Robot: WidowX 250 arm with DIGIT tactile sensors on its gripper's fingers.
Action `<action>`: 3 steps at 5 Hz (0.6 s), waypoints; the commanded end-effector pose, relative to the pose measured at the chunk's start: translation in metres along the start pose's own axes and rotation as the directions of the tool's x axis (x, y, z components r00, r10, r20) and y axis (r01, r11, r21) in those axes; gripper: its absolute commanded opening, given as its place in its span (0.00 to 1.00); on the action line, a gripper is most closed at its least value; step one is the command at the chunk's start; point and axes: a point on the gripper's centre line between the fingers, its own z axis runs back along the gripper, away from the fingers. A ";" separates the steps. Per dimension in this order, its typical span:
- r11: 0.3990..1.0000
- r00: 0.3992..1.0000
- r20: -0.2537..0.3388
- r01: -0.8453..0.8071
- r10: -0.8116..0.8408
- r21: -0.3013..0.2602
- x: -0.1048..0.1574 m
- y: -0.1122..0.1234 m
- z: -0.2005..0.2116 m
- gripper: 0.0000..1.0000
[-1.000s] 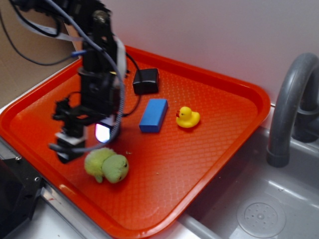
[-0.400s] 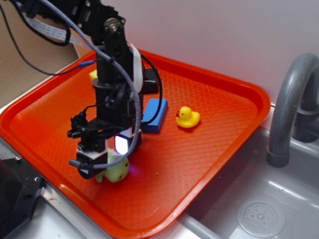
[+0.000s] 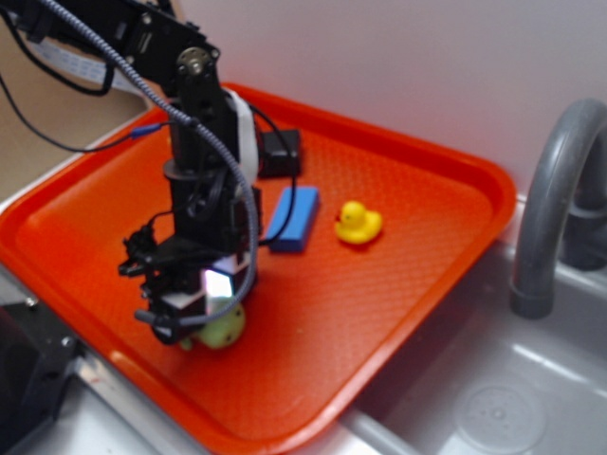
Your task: Grab the green animal.
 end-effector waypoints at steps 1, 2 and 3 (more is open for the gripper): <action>0.950 0.962 0.070 -0.273 0.266 0.148 -0.006 -0.001 0.046 0.00; 0.853 0.862 0.210 -0.496 0.461 0.163 -0.016 0.012 0.103 0.00; 0.711 0.708 0.306 -0.692 0.636 0.124 -0.065 0.011 0.154 0.00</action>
